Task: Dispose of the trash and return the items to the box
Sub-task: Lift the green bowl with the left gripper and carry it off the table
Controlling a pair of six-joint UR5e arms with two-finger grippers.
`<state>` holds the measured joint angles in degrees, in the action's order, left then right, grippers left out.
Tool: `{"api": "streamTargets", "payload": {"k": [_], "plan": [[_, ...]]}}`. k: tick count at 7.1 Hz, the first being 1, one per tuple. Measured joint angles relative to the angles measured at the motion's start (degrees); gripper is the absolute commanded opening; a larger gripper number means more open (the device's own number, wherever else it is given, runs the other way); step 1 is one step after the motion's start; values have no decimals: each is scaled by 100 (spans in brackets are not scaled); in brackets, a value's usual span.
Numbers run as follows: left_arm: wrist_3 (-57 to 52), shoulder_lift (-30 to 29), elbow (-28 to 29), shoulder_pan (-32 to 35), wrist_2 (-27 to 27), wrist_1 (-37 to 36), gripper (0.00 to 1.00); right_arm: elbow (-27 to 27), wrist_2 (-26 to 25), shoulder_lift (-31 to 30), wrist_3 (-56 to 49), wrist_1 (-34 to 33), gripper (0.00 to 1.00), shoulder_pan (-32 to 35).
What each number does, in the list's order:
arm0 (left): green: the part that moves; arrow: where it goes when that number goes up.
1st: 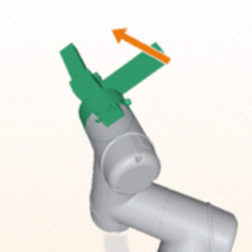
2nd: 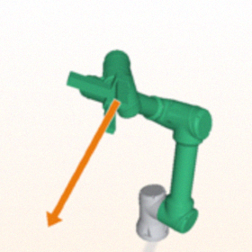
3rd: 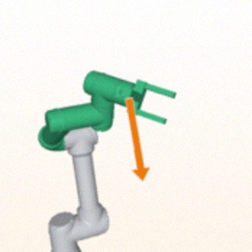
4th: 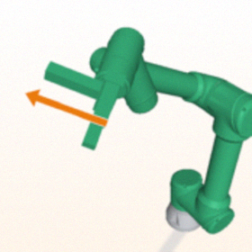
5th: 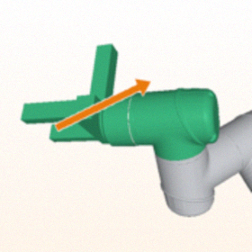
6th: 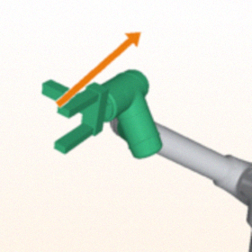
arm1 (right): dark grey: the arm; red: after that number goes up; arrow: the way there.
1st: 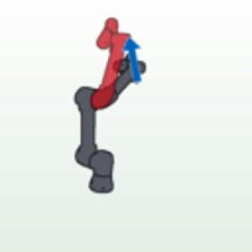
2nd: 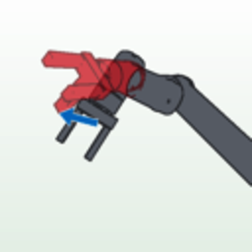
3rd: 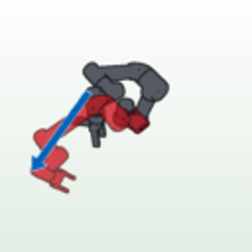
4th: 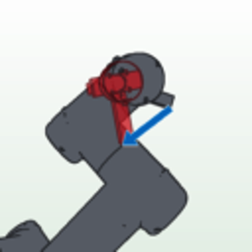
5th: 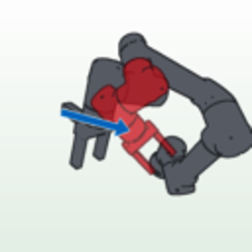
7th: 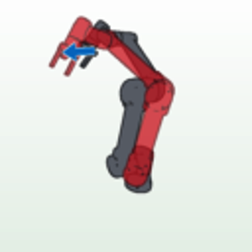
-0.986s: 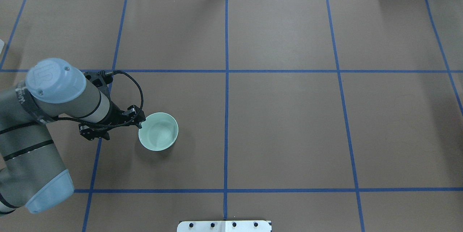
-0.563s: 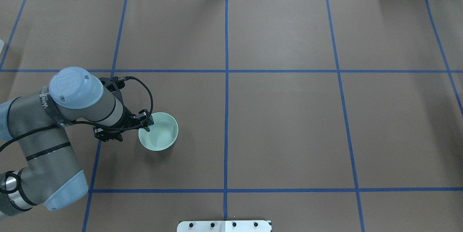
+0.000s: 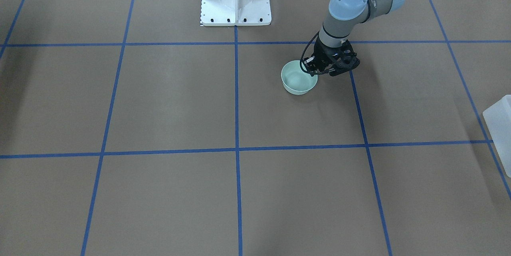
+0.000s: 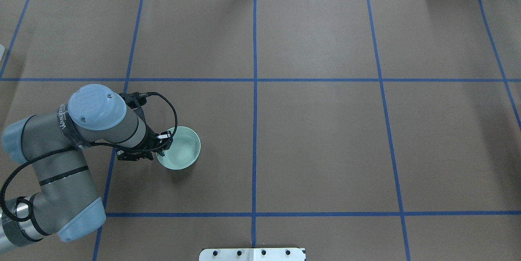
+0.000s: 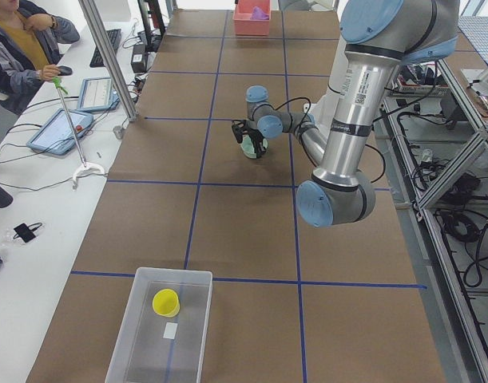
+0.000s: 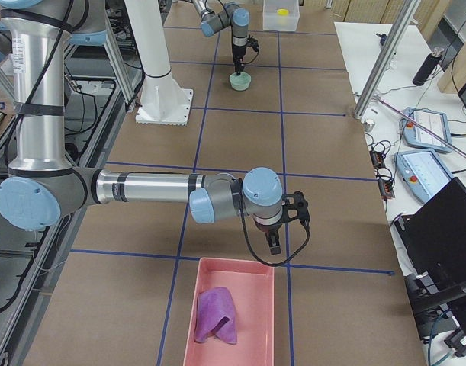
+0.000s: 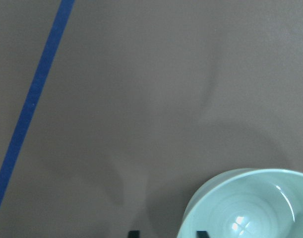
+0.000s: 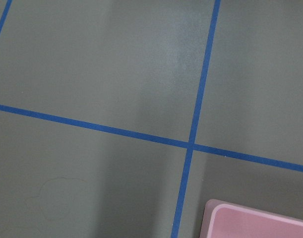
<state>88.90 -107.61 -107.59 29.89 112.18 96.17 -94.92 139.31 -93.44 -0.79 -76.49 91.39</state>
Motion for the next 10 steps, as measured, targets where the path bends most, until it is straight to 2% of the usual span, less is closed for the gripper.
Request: {"api": "streamTargets", "payload": {"k": [2,4,6,8,9,10], "plan": [[18,-49,-34,-11,33,8,0,-6,0,-25,-4,0,100,0],[36,-8,-557,188,186,-72,0,-24,-5,-21,11,2,100,-15],[-454,147,-982,1382,981,-486,0,-126,-44,39,408,28,100,-222],[-2698,921,-967,2884,1675,-727,0,-354,-79,63,966,43,100,-587],[-4246,1277,-627,3772,1930,-760,0,-413,-75,63,1071,45,100,-674],[-5938,1357,166,4718,2302,-772,0,-439,-70,63,1107,47,100,-724]]}}
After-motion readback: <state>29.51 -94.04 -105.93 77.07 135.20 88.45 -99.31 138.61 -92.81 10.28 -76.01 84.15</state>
